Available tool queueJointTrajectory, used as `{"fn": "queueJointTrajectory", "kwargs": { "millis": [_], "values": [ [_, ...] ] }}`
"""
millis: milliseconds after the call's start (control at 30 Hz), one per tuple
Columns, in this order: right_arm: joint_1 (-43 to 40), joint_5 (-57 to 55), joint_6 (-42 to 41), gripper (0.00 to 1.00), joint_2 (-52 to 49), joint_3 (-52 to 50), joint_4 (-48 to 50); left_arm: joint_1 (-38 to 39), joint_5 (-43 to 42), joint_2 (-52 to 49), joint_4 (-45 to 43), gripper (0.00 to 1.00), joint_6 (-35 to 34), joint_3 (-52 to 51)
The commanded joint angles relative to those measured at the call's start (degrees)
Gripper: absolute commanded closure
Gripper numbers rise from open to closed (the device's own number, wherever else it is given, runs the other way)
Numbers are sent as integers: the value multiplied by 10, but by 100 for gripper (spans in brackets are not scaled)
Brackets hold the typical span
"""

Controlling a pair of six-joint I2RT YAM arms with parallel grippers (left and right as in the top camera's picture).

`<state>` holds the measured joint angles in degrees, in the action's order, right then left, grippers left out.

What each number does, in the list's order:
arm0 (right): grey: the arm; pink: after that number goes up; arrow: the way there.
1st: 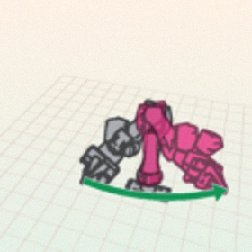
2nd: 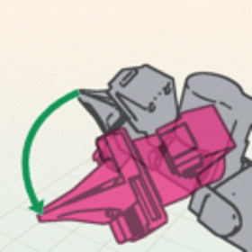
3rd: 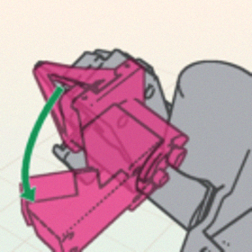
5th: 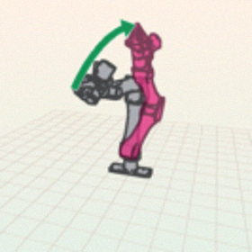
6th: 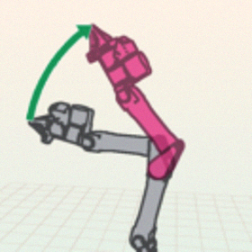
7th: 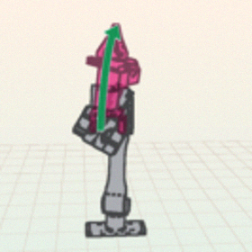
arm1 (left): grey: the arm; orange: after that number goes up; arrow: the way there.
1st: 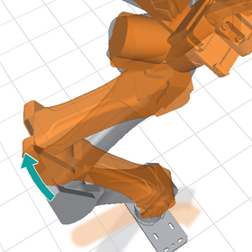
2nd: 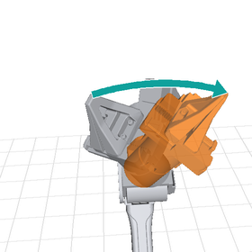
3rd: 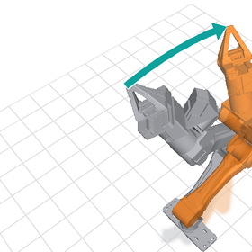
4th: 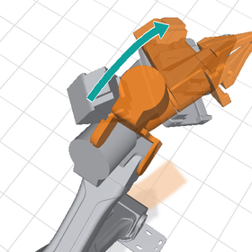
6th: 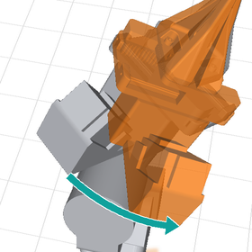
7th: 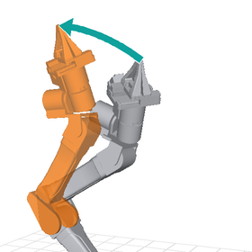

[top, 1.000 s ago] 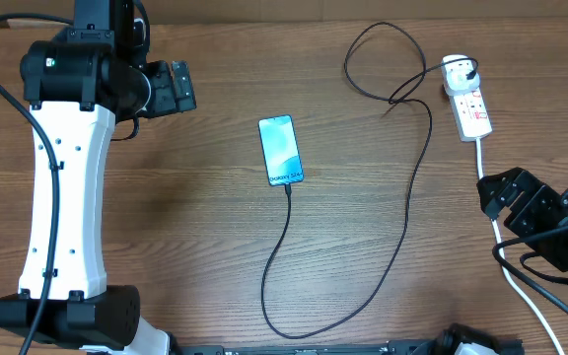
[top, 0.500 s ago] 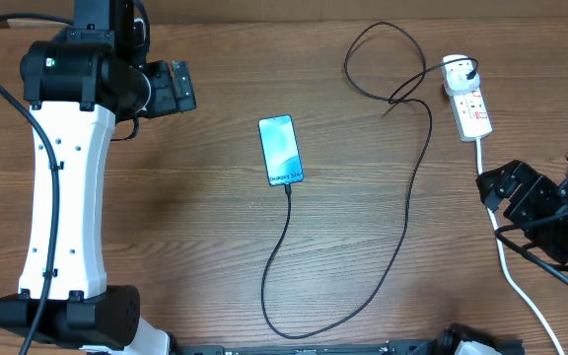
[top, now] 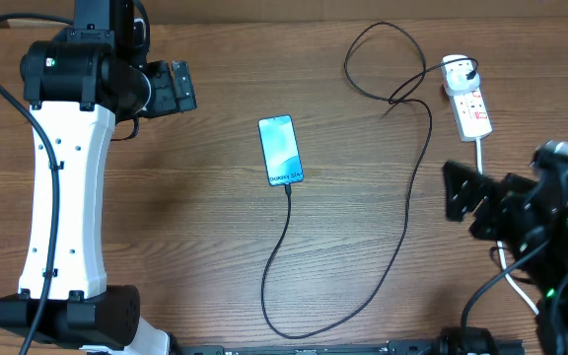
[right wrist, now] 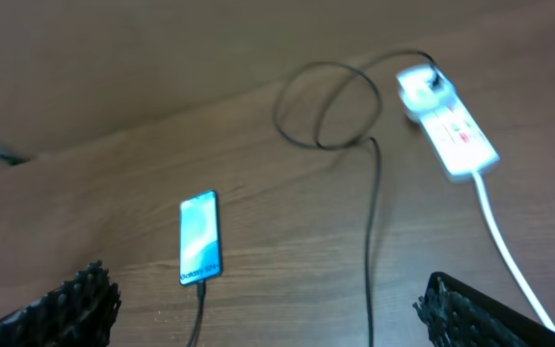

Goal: Plug charger to phone and switch on socket

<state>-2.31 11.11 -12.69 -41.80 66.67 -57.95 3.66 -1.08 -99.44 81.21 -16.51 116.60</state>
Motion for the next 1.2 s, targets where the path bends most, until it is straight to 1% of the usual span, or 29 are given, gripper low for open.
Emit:
{"fn": "queueJointTrajectory", "kwargs": {
  "millis": [0, 233, 433, 500, 700, 733, 933, 1167],
  "values": [
    [19, -12, 23, 0, 43, -61, 40, 1, -2, -3, 0, 0, -4, -3],
    [19, -8, 23, 0, 101, -149, 104, 1, -2, -3, 0, 0, -4, -3],
    [21, -8, 24, 0, 165, -230, 192, 1, -2, -3, 0, 1, -4, -3],
    [24, -7, 40, 0, 189, -257, 217, 1, -2, -3, 0, 0, -4, -3],
    [24, -1, 42, 0, 273, -370, 312, 1, -2, -3, 0, 0, -4, -3],
    [24, 4, 42, 0, 292, -403, 344, 1, -2, -3, 0, 0, -4, -3],
    [24, 5, 43, 0, 329, -488, 443, 1, -2, -3, 0, 0, -4, -3],
    [24, 6, 54, 0, 341, -540, 518, 1, -2, -3, 0, 1, -4, -3]
  ]
}}
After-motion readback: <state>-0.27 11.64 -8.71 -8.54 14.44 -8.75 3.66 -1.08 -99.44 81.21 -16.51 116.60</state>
